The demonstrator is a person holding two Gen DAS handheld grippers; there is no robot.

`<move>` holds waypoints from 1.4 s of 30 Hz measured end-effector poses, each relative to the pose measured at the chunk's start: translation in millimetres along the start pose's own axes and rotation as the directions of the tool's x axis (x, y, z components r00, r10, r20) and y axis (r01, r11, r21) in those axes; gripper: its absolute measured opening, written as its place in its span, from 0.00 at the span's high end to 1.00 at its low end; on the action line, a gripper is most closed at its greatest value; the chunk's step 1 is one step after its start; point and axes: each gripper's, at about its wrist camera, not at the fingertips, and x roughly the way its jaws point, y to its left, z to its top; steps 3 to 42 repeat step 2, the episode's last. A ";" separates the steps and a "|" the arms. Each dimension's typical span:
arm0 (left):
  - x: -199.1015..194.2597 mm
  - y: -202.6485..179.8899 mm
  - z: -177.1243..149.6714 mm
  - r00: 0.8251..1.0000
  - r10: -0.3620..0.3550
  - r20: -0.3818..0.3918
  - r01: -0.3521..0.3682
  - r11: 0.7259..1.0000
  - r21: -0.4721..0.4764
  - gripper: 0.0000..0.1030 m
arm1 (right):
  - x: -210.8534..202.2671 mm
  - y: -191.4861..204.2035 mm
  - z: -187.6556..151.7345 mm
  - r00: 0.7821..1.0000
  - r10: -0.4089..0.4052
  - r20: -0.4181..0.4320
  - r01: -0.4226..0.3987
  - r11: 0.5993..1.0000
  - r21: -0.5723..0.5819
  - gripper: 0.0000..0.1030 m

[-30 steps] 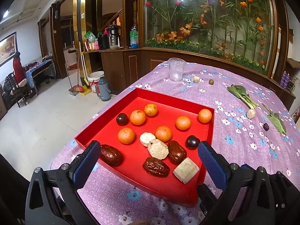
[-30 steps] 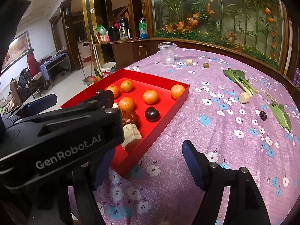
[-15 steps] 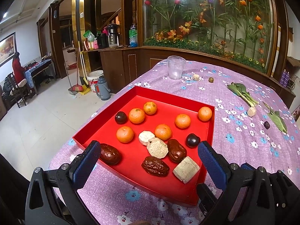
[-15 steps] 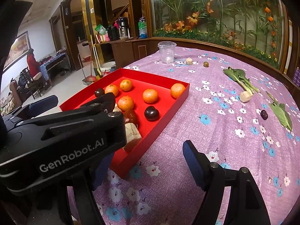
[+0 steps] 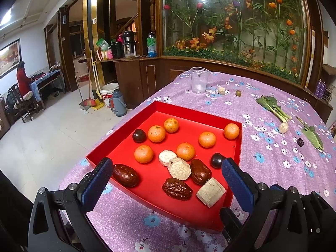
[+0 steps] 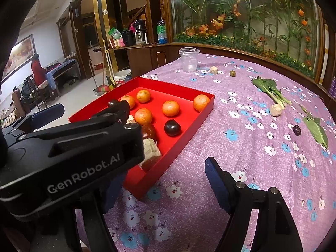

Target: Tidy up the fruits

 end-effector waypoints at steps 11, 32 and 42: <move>-1.5 0.2 1.8 1.000 -0.001 0.003 0.001 1.000 0.002 0.00 | -1.4 -0.8 0.7 1.000 -0.002 0.004 0.002 1.000 0.001 0.22; -1.5 0.2 1.8 1.000 -0.001 0.003 0.001 1.000 0.002 0.00 | -1.4 -0.8 0.7 1.000 -0.002 0.004 0.002 1.000 0.001 0.22; -1.5 0.2 1.8 1.000 -0.001 0.003 0.001 1.000 0.002 0.00 | -1.4 -0.8 0.7 1.000 -0.002 0.004 0.002 1.000 0.001 0.22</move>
